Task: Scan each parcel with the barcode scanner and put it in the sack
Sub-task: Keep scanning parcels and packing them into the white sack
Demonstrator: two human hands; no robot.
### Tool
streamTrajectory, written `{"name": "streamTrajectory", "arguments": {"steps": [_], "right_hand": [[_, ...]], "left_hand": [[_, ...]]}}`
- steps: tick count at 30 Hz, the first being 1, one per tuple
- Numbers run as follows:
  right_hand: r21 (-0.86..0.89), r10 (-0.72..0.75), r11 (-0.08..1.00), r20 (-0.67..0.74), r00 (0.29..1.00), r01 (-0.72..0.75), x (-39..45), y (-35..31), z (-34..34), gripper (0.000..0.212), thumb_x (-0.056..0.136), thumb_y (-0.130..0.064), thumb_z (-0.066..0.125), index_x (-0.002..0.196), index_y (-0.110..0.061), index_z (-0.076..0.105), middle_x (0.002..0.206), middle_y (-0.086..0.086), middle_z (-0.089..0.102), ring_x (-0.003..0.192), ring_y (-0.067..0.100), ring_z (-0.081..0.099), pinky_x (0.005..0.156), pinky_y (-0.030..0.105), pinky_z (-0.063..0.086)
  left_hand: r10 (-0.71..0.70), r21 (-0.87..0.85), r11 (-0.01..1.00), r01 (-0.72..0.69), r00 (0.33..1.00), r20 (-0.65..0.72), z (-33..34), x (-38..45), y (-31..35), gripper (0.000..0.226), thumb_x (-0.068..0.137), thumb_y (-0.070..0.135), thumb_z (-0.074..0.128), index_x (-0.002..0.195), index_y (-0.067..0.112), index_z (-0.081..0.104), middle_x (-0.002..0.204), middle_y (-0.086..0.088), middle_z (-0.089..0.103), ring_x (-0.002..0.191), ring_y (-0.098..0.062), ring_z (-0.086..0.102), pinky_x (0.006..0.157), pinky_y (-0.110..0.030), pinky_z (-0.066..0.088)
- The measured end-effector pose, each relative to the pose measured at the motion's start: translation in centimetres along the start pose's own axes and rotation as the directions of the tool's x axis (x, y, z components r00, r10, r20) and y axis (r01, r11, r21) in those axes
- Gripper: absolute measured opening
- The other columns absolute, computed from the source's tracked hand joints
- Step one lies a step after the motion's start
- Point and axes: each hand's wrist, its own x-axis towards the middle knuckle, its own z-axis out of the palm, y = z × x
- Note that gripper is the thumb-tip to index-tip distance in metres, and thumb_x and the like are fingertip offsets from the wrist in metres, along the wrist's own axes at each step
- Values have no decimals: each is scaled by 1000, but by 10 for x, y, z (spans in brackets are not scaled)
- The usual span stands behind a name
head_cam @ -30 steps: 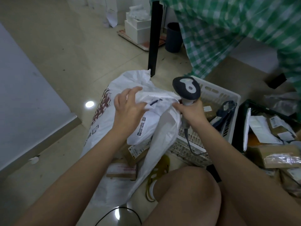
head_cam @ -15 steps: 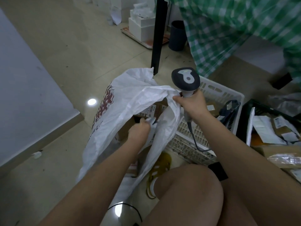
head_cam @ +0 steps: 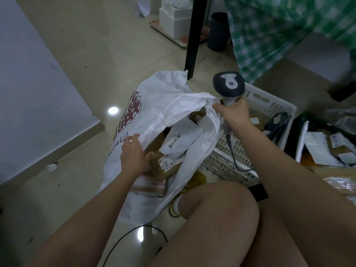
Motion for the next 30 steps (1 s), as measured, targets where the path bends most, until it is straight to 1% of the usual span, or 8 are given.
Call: {"name": "streamTrajectory", "arguments": {"steps": [3,6,9,15,18,21,25,30], "right_hand": [[15,-10,1000,-38,999,11,3,0,-3,35,78,-7,72,109,-9,54,102,6,61,94,16,56,82,27,43],[46,32,999,-88,996,-28,10,-5,-5,43,76,-8,72,116,-5,55,109,10,64,101,22,60,88,31,47],[124,43,992,-122,992,-28,22,-17,-1,53,78,-10,73,127,-8,52,119,5,61,107,19,57,96,33,46],[250,21,968,-204,979,32,54,-52,-4,49,81,-8,71,126,-7,51,108,-1,56,103,14,54,89,23,42],[255,-34,963,-223,974,91,59,-74,-21,33,83,-6,68,109,-12,50,95,-6,57,97,13,55,85,21,42],[280,-93,942,-308,947,184,62,-102,-46,31,79,-1,67,104,-10,50,84,-10,55,89,11,56,81,21,44],[295,-111,919,-440,891,260,63,-122,-81,53,72,-2,66,123,-2,53,105,4,62,93,14,59,83,24,49],[293,-14,943,-431,902,155,59,-92,-92,60,71,-8,70,127,0,51,106,4,57,96,16,57,84,28,47]], "left_hand": [[-94,89,993,81,985,147,-7,13,-8,30,101,33,42,110,5,51,114,-19,58,98,-36,57,77,-39,44],[18,-37,999,-19,999,-26,-23,23,16,33,104,30,34,98,4,53,85,-11,58,82,-32,59,66,-34,39],[62,-242,964,-111,978,-200,-54,46,68,32,105,29,33,95,4,52,79,-10,50,73,-24,51,65,-32,37],[142,-359,909,-211,968,-207,-97,129,165,32,104,28,34,80,9,41,67,2,41,72,-25,46,65,-32,33],[169,-416,873,-253,959,-229,-125,139,211,29,105,27,33,85,8,43,72,1,43,76,-22,45,67,-31,32],[207,-493,812,-314,943,-260,-163,141,248,30,105,26,34,109,5,55,103,-9,58,94,-23,51,74,-26,33],[254,-563,747,-353,935,-249,-191,136,264,34,104,24,35,125,5,54,120,-10,60,113,-27,54,80,-25,37],[323,-503,833,-231,941,103,-151,97,237,45,105,34,30,139,7,41,140,-11,47,129,-28,44,99,-33,34]]}}
